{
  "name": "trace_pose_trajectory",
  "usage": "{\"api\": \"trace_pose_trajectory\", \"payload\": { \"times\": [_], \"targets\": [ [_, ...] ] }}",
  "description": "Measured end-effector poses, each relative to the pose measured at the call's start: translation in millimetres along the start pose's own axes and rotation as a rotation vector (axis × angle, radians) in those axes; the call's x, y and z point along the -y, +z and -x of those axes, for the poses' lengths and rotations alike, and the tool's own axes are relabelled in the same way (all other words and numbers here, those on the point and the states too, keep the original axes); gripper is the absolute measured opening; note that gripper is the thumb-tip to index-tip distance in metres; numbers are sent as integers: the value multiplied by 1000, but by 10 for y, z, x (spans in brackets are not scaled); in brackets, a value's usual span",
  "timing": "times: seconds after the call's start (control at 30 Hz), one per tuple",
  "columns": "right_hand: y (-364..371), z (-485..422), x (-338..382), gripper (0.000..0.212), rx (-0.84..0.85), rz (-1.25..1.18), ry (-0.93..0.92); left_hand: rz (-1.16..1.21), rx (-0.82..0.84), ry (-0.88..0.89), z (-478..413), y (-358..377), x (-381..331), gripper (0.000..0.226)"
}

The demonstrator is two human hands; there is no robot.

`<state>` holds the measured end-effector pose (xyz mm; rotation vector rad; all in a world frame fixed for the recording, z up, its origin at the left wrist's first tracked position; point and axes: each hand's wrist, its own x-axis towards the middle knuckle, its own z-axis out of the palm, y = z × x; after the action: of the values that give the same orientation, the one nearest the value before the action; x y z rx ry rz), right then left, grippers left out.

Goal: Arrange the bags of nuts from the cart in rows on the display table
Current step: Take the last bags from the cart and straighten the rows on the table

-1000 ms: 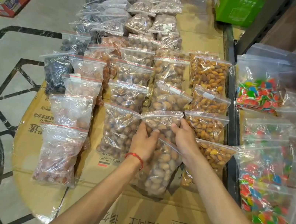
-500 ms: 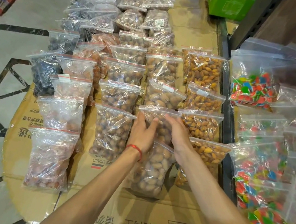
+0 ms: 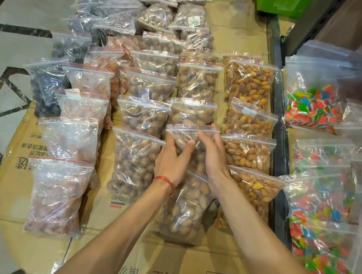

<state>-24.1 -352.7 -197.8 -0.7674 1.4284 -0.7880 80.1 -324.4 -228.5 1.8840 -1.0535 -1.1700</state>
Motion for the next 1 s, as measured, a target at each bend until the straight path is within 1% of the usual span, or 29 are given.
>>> {"api": "trace_pose_trajectory", "payload": {
  "times": [0.1,0.17,0.2,0.27,0.33,0.37,0.47,0.53,0.6,0.67,0.77,0.87,0.97,1.0],
  "targets": [
    [24,-50,30,75,-27,-18,27,172,15,-21,-106,43,-10,65],
    [16,-54,28,88,-46,-52,34,220,12,-35,-162,83,13,64],
    [12,-51,11,90,-57,-70,23,248,12,-30,-168,92,21,62],
    [7,-13,-6,81,-64,-93,-36,308,25,0,-190,98,53,64],
    [2,5,-8,68,-73,-123,-81,359,66,32,-214,95,71,75],
    [-6,-15,-20,67,-74,-132,-85,377,85,28,-233,96,76,79],
    [19,-58,-1,73,-51,-90,-81,389,111,-6,-306,125,112,79],
    [32,-92,20,71,-39,-24,-69,345,106,-22,-393,161,190,91],
    [14,-87,53,70,-29,21,-54,301,111,-10,-453,175,243,96],
    [-33,-74,47,72,-14,65,-37,303,120,14,-379,130,151,91],
    [-70,-35,4,81,-12,142,-33,324,125,48,-328,97,129,85],
    [-90,67,-43,91,2,249,-11,310,99,10,-299,88,171,98],
    [-103,265,-84,90,42,311,-60,284,122,-6,-183,37,94,107],
    [-109,341,-100,88,52,313,-83,279,129,-1,-121,4,56,104]
  ]
}}
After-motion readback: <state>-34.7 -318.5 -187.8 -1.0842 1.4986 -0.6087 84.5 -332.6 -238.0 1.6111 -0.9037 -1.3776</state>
